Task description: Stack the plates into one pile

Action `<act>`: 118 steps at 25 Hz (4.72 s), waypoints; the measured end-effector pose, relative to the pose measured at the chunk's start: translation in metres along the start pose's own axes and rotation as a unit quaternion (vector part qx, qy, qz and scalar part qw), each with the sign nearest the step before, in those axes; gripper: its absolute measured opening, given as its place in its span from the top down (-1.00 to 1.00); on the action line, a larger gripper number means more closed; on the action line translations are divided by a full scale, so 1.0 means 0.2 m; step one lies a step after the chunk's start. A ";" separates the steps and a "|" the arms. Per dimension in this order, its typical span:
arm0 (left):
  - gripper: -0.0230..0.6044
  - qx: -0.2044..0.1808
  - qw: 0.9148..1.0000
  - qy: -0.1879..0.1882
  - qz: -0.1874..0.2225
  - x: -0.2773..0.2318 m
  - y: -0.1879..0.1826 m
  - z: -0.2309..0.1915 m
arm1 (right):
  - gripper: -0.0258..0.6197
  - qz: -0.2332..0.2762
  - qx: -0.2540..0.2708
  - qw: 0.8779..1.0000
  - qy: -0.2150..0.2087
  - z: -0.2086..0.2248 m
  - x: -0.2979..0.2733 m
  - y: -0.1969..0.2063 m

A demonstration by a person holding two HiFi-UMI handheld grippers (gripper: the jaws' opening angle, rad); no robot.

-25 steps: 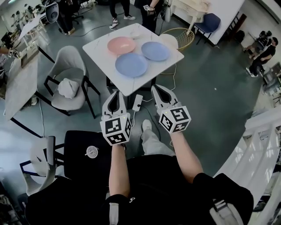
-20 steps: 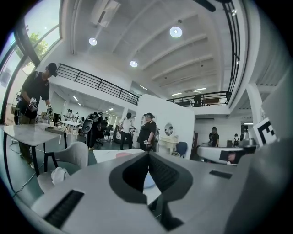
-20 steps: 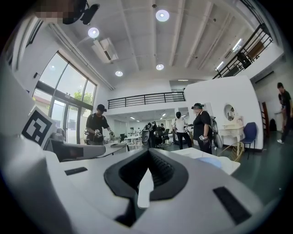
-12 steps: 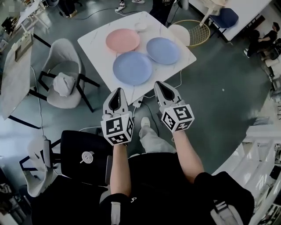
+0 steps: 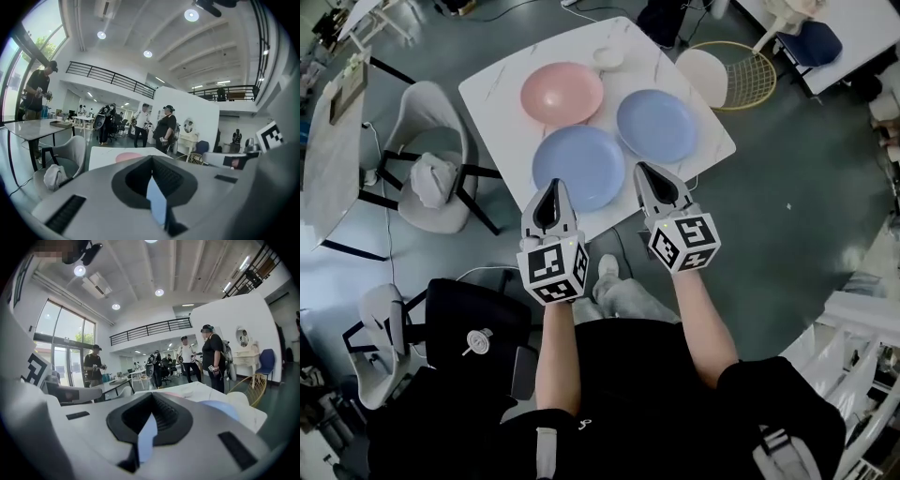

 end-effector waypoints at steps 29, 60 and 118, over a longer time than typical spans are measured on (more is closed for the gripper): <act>0.59 0.051 0.971 -0.121 -0.201 -0.39 0.49 -0.69 | 0.59 -0.242 -0.051 0.968 0.032 0.24 -0.45 0.72; 0.74 0.088 0.953 -0.112 -0.267 -0.48 0.64 -0.75 | 0.81 -0.264 -0.159 0.949 0.064 0.19 -0.51 0.95; 0.76 0.027 0.958 -0.010 -0.287 -1.48 0.63 0.13 | 0.79 -0.239 -0.193 0.933 0.187 1.30 -0.39 0.85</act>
Point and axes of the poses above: the fingertips, and each gripper's own axes: x backward along the fingers, z to its right, y out of its underside, the point moved 5 cm from there along x, backward along the fingers, and after that the axes turned 11 degrees about x, right-handed, at the moved point
